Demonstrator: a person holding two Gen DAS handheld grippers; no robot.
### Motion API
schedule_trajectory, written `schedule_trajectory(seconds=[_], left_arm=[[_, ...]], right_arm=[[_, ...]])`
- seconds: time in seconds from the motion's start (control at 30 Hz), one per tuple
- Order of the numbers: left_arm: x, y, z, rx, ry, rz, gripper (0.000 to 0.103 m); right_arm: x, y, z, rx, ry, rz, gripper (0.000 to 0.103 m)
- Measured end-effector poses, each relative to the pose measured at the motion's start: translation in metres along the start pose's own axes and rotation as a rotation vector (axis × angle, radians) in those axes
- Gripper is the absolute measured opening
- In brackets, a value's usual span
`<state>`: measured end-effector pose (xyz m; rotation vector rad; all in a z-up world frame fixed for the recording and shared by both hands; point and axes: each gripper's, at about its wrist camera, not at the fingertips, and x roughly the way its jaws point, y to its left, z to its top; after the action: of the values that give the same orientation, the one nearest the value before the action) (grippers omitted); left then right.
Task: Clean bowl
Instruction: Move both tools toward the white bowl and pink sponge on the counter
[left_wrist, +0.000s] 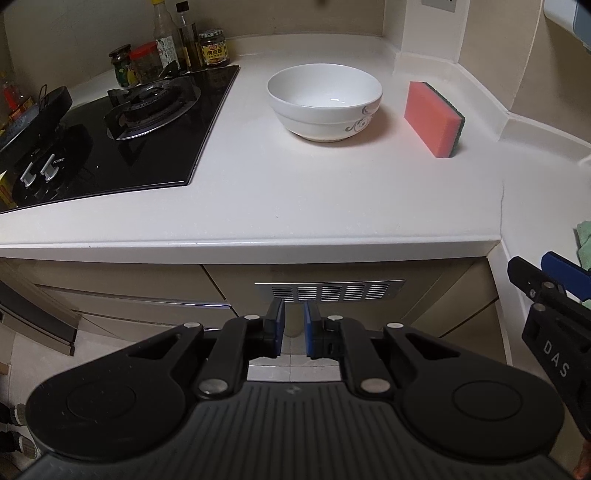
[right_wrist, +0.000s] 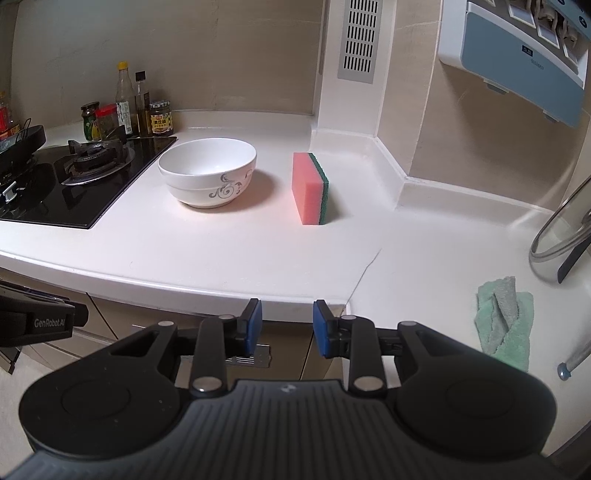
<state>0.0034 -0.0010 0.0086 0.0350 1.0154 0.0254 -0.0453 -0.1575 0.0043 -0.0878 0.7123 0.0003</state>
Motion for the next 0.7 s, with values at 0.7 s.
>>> schedule_trajectory(seconds=[0.7], left_arm=[[0.014, 0.000, 0.014, 0.020, 0.000, -0.008, 0.011]], right_arm=[[0.021, 0.000, 0.013, 0.003, 0.012, -0.029, 0.025]])
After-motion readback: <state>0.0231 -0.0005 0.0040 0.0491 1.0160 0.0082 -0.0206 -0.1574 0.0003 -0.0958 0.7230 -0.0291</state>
